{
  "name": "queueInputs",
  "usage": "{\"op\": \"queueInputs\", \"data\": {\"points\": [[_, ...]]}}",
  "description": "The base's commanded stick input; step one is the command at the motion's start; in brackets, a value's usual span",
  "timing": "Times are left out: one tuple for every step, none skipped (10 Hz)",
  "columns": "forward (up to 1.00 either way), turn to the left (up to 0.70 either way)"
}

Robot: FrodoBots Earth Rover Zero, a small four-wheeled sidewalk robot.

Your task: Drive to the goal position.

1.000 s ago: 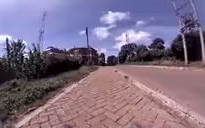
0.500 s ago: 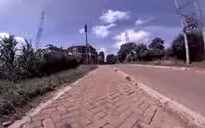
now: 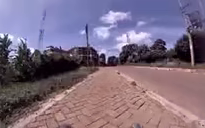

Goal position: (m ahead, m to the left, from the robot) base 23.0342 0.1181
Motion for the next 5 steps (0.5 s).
{"op": "queueInputs", "data": {"points": [[1.00,0.00],[1.00,0.00],[1.00,0.00],[1.00,0.00],[1.00,-0.06]]}}
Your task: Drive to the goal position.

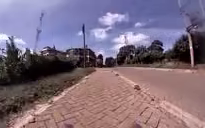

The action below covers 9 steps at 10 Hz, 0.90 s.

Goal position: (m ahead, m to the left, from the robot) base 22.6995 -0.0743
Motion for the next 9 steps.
{"op": "queueInputs", "data": {"points": [[1.00,-0.30],[1.00,-0.07],[1.00,0.00],[1.00,0.00],[1.00,0.00],[1.00,0.00],[1.00,0.00],[1.00,0.00],[1.00,0.00]]}}
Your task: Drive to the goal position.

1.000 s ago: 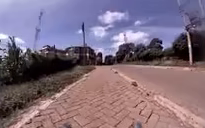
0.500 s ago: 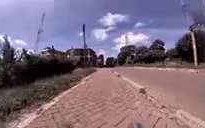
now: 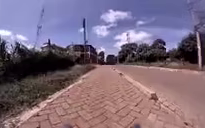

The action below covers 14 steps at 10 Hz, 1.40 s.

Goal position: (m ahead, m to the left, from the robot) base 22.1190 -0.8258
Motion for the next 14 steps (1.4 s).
{"op": "queueInputs", "data": {"points": [[1.00,0.00],[1.00,0.00],[1.00,0.00],[1.00,0.00],[1.00,0.00],[1.00,0.00],[1.00,-0.02],[1.00,-0.17],[1.00,-0.36],[1.00,-0.30],[1.00,-0.01],[1.00,0.00],[1.00,0.00],[1.00,0.00]]}}
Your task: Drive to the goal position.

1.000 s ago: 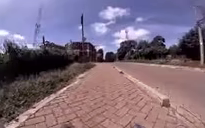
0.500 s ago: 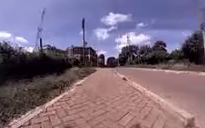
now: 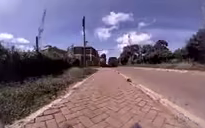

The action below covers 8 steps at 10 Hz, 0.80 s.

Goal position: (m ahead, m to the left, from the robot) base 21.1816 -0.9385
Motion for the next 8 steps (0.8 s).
{"op": "queueInputs", "data": {"points": [[1.00,0.00],[1.00,0.00],[1.00,0.00],[1.00,0.00],[1.00,0.00],[1.00,0.00],[1.00,0.00],[1.00,0.00]]}}
